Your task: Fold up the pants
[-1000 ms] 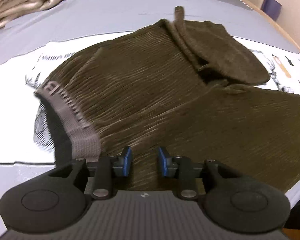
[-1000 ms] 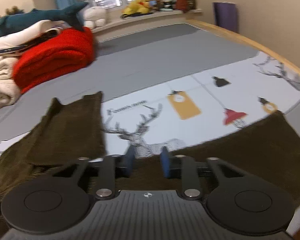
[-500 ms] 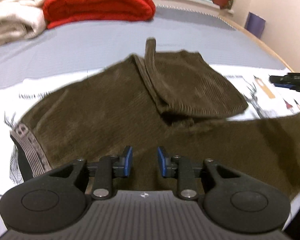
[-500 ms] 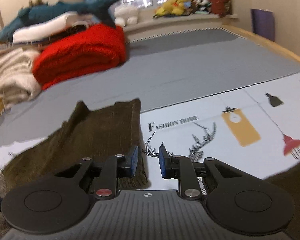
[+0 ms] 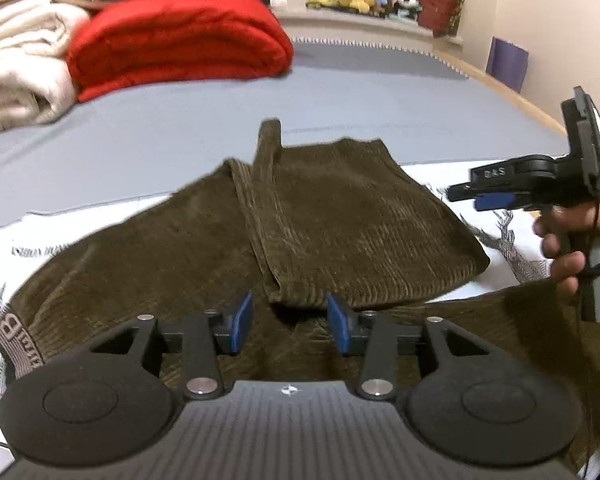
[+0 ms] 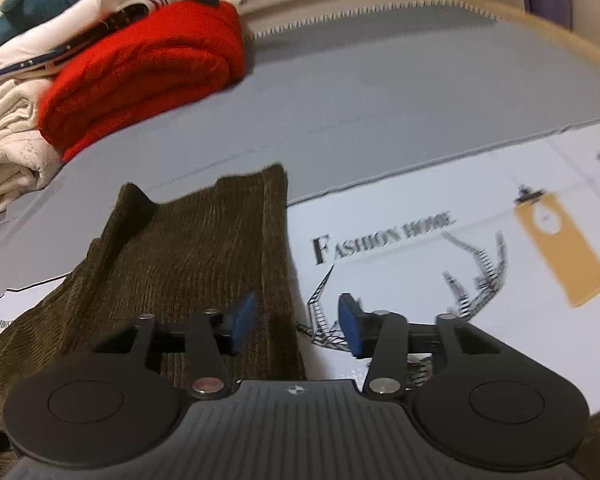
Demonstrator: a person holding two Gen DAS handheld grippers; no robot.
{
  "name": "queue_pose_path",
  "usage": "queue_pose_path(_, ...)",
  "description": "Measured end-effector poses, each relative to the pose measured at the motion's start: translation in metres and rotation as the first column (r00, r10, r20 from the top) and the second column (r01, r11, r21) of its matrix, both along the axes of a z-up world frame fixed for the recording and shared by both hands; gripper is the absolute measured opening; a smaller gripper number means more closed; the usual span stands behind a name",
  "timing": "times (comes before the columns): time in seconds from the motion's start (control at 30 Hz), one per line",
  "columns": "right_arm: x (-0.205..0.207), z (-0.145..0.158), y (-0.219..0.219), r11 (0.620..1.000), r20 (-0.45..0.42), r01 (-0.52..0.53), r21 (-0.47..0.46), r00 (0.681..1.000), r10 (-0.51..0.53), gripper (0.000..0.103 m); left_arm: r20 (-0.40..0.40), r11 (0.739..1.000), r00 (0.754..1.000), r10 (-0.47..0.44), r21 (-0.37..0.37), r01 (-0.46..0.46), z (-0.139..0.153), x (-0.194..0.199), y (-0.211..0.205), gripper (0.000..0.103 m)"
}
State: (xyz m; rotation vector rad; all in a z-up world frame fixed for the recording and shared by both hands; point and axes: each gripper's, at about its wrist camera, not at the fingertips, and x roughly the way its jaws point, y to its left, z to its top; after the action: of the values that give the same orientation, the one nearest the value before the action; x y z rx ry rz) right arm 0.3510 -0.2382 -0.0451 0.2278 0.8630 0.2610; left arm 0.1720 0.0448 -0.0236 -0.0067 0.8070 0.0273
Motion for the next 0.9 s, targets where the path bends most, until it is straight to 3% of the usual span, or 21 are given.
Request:
queue_pose_path(0.23, 0.016, -0.024, 0.019, 0.997, -0.091, -0.078, 0.007, 0.993, 0.079, 0.053, -0.018, 1.000, 1.000, -0.002, 0.008, 0.002, 0.006, 0.010, 0.001, 0.054)
queue_pose_path(0.27, 0.016, -0.024, 0.022, 0.995, -0.092, -0.096, 0.014, 0.991, 0.097, 0.050, -0.019, 1.000, 1.000, 0.000, 0.008, 0.000, 0.008, 0.010, 0.003, 0.054)
queue_pose_path(0.3, 0.015, -0.024, 0.024, 0.994, -0.087, -0.110, 0.009, 0.990, 0.110, 0.040, -0.019, 1.000, 1.000, 0.005, 0.007, -0.005, 0.009, 0.010, 0.004, 0.054)
queue_pose_path(0.33, 0.012, -0.023, 0.028, 0.992, -0.077, -0.123, -0.020, 0.990, 0.121, 0.028, -0.020, 1.000, 1.000, 0.010, 0.006, -0.010, 0.011, 0.009, 0.006, 0.054)
queue_pose_path(0.37, 0.010, -0.021, 0.030, 0.989, -0.070, -0.138, -0.048, 0.989, 0.134, 0.010, -0.022, 1.000, 1.000, 0.014, 0.004, -0.014, 0.014, 0.009, 0.007, 0.054)
queue_pose_path(0.57, -0.018, 0.023, 0.033, 0.974, 0.032, -0.224, -0.016, 0.974, 0.225, 0.009, -0.006, 0.999, 1.000, 0.019, 0.032, -0.019, 0.031, -0.002, 0.014, 0.054)
queue_pose_path(0.67, -0.046, 0.053, 0.041, 0.921, 0.081, -0.390, 0.011, 0.918, 0.388, 0.009, 0.003, 0.999, 1.000, 0.029, 0.033, -0.029, 0.039, -0.008, 0.017, 0.054)
queue_pose_path(0.8, -0.084, 0.055, 0.055, 0.790, 0.041, -0.613, 0.003, 0.790, 0.612, 0.009, 0.011, 0.999, 0.999, 0.033, 0.039, -0.033, 0.044, -0.014, 0.017, 0.057)
queue_pose_path(0.87, -0.094, 0.044, 0.060, 0.761, -0.021, -0.648, -0.044, 0.762, 0.648, 0.010, -0.003, 0.998, 0.999, 0.034, 0.053, -0.034, 0.044, -0.015, 0.015, 0.057)
queue_pose_path(0.9, -0.096, 0.039, 0.059, 0.764, -0.045, -0.642, -0.060, 0.766, 0.641, 0.014, -0.004, 0.998, 0.999, 0.032, 0.054, -0.032, 0.044, -0.015, 0.014, 0.058)
